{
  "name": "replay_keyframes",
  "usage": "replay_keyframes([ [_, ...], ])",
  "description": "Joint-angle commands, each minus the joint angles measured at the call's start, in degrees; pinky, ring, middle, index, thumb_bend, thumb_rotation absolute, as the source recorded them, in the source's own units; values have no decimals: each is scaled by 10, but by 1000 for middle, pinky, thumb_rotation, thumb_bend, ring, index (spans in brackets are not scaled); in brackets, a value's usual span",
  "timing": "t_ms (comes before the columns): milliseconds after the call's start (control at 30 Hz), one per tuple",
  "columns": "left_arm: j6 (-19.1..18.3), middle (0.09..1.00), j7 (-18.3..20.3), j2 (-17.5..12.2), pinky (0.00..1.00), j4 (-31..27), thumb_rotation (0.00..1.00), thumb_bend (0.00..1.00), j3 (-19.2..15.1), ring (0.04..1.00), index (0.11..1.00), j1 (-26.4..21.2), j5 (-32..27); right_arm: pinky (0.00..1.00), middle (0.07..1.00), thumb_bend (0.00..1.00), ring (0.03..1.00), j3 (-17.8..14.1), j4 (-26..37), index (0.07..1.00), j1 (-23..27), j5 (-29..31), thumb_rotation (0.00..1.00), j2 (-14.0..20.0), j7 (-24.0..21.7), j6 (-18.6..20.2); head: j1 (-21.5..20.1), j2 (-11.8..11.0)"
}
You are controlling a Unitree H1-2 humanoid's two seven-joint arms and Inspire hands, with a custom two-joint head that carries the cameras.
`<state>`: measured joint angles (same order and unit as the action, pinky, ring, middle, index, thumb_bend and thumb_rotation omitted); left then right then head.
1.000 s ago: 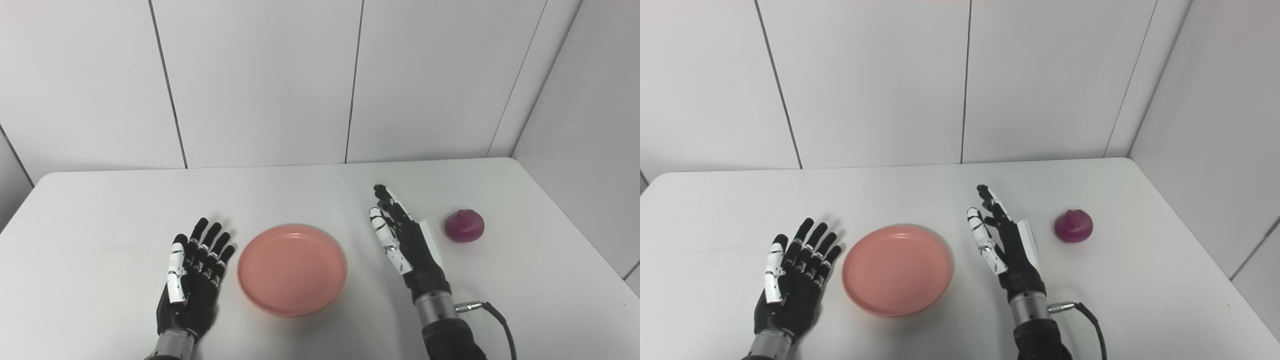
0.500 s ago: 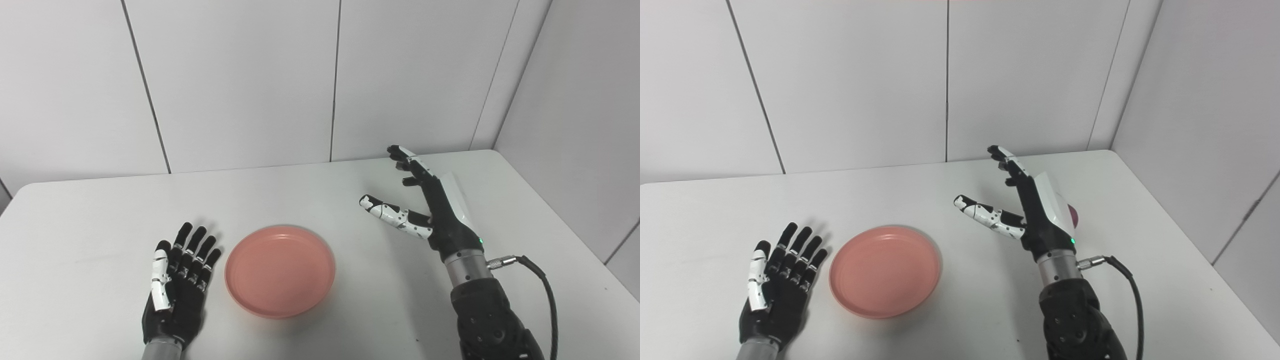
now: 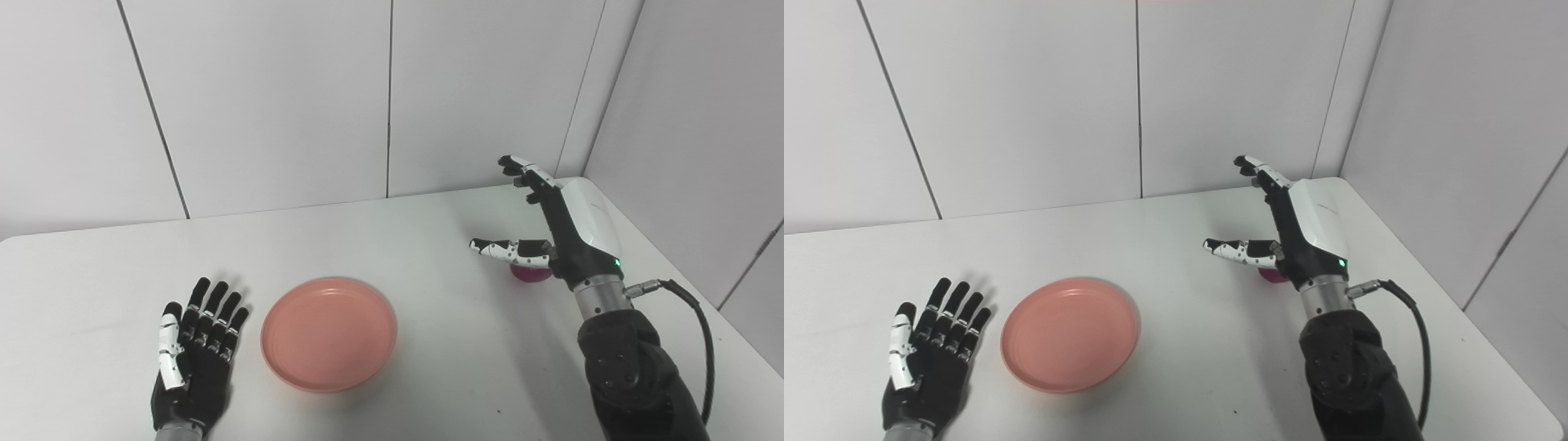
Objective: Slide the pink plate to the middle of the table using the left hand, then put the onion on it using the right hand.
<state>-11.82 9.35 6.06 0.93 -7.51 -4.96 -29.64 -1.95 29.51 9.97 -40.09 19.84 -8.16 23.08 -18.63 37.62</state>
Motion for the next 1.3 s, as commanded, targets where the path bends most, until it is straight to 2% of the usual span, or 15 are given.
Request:
replay_keyframes([
  [0, 4, 941, -3, -8, 943, 11, 1000, 421, -7, 932, 929, -4, 2, 711, 835, 982, 802, -15, 6, 848, 23, -13, 252, 17, -15, 26, 0, -1],
  [233, 6, 948, 4, -11, 960, 17, 1000, 419, -12, 940, 937, -7, -6, 765, 879, 997, 847, -38, -8, 884, 21, -48, 278, 35, -73, 38, -3, -1],
  [567, 7, 945, 4, -13, 956, 16, 1000, 411, -12, 936, 936, -6, -8, 730, 875, 1000, 833, -38, -60, 888, 14, -61, 299, 57, -67, 36, -5, -1],
  [933, 13, 952, 10, -17, 962, 25, 1000, 404, -13, 942, 943, -6, -13, 732, 893, 1000, 846, -54, -122, 895, 25, -99, 379, 56, -115, 38, -3, 0],
  [1133, 10, 944, 7, -16, 954, 20, 1000, 400, -13, 935, 933, -6, -14, 726, 887, 1000, 840, -43, -160, 892, 36, -96, 409, 68, -120, 37, -2, 1],
  [1267, 8, 946, 5, -15, 958, 15, 1000, 400, -12, 939, 934, -4, -13, 729, 887, 1000, 842, -37, -184, 889, 44, -92, 390, 73, -121, 38, -1, 1],
])
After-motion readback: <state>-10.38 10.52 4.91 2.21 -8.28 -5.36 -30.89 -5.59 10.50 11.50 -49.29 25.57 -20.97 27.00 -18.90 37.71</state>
